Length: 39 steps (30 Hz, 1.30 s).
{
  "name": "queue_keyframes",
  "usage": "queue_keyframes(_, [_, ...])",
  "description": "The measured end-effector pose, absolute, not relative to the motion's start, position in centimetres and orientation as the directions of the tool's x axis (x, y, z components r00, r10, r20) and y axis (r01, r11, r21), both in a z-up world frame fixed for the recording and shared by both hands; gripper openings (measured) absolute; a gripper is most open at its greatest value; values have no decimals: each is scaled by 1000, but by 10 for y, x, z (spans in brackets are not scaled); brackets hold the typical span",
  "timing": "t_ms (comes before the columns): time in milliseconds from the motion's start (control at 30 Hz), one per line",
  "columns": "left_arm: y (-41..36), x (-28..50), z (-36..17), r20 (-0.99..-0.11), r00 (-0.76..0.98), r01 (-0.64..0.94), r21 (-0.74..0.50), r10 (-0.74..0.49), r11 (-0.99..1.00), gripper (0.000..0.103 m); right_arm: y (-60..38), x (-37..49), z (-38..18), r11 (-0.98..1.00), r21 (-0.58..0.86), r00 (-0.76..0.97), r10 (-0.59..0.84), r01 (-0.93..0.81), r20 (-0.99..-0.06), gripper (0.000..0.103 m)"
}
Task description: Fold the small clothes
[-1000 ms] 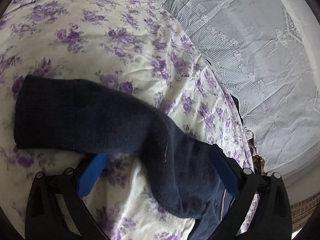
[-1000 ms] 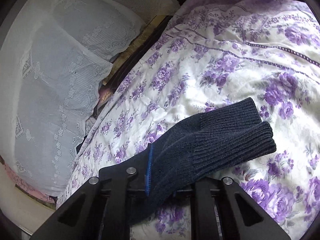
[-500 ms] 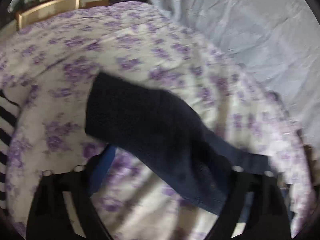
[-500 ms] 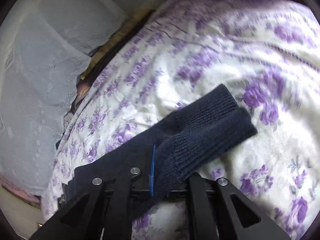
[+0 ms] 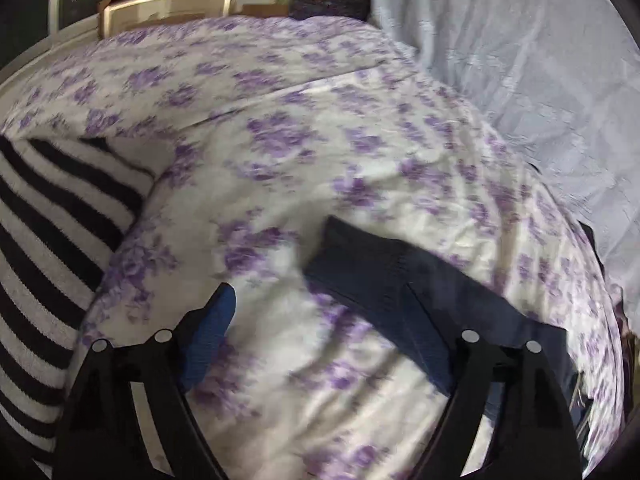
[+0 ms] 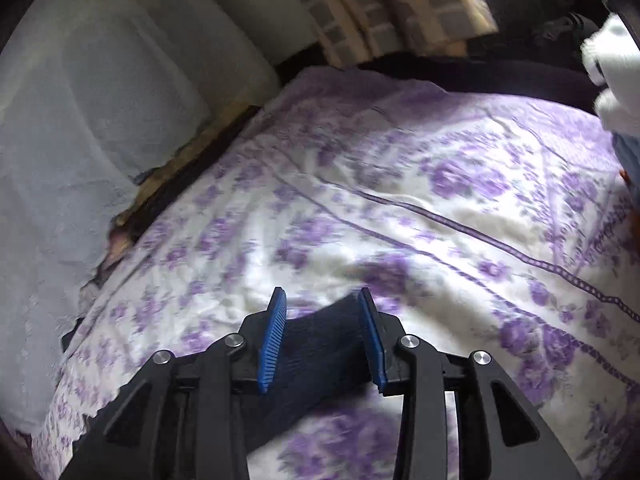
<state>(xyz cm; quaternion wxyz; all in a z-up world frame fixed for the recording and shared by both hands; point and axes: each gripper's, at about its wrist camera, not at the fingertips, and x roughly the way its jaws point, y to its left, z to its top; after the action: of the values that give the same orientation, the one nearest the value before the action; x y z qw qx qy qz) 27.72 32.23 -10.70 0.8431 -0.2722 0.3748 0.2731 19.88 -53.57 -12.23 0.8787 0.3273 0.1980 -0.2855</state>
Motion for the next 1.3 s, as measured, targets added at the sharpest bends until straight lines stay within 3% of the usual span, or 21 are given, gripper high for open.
queue_keyframes(67, [263, 300, -89, -768, 609, -511, -190, 197, 839, 91, -489, 221, -99, 777, 393, 828, -280, 493, -485, 38])
queue_keyframes(167, [176, 333, -86, -802, 593, -294, -130, 74, 947, 95, -404, 273, -85, 932, 271, 842, -61, 240, -535, 45])
queue_keyframes(333, [66, 369, -116, -861, 507, -61, -62, -22, 996, 97, -305, 348, -110, 922, 385, 698, 304, -43, -648, 49])
queue_keyframes(433, [62, 385, -138, -866, 494, -97, 29, 74, 995, 99, -300, 357, -137, 902, 431, 666, 322, -1, -673, 52])
queue_keyframes(467, [73, 384, -139, -857, 512, -106, 0, 55, 994, 99, -317, 358, -146, 886, 462, 675, 322, 33, -664, 51])
queue_keyframes(533, [97, 380, -136, -828, 561, -112, -67, 8, 991, 99, -366, 360, -163, 771, 634, 689, 425, 65, -587, 19])
queue_keyframes(667, [161, 375, -130, -819, 571, -258, -123, 49, 958, 99, -464, 333, -181, 559, 797, 770, 396, 231, -501, 3])
queue_keyframes(767, [198, 364, -128, -824, 562, -357, -165, 70, 919, 94, -503, 293, -174, 571, 732, 805, 195, 371, -560, 0])
queue_keyframes(800, [202, 355, -124, -817, 573, -374, -190, 65, 908, 92, -507, 277, -167, 572, 702, 806, 116, 424, -581, 6])
queue_keyframes(833, [203, 340, -115, -806, 587, -393, -203, 74, 897, 92, -503, 263, -157, 575, 679, 807, 53, 456, -588, 26])
queue_keyframes(900, [182, 319, -99, -774, 632, -335, -232, 35, 913, 94, -470, 247, -129, 679, 638, 833, 69, 364, -549, 61])
queue_keyframes(1000, [118, 301, -82, -744, 657, -123, -264, -122, 957, 99, -358, 252, -94, 855, 514, 810, 249, 74, -530, 63])
queue_keyframes(1067, [59, 298, -81, -767, 623, 24, -181, -156, 983, 99, -280, 263, -88, 915, 396, 750, 310, -70, -584, 63])
queue_keyframes(1133, [13, 299, -93, -799, 589, 96, -80, -122, 992, 99, -219, 271, -99, 948, 279, 677, 307, -154, -669, 63])
queue_keyframes(1233, [-16, 291, -125, -868, 492, 142, 14, -58, 990, 99, -188, 263, -133, 962, 223, 561, 271, -154, -782, 63])
queue_keyframes(1300, [-13, 270, -143, -889, 457, 153, 38, -37, 987, 99, -182, 230, -140, 975, 131, 584, 211, -177, -784, 64])
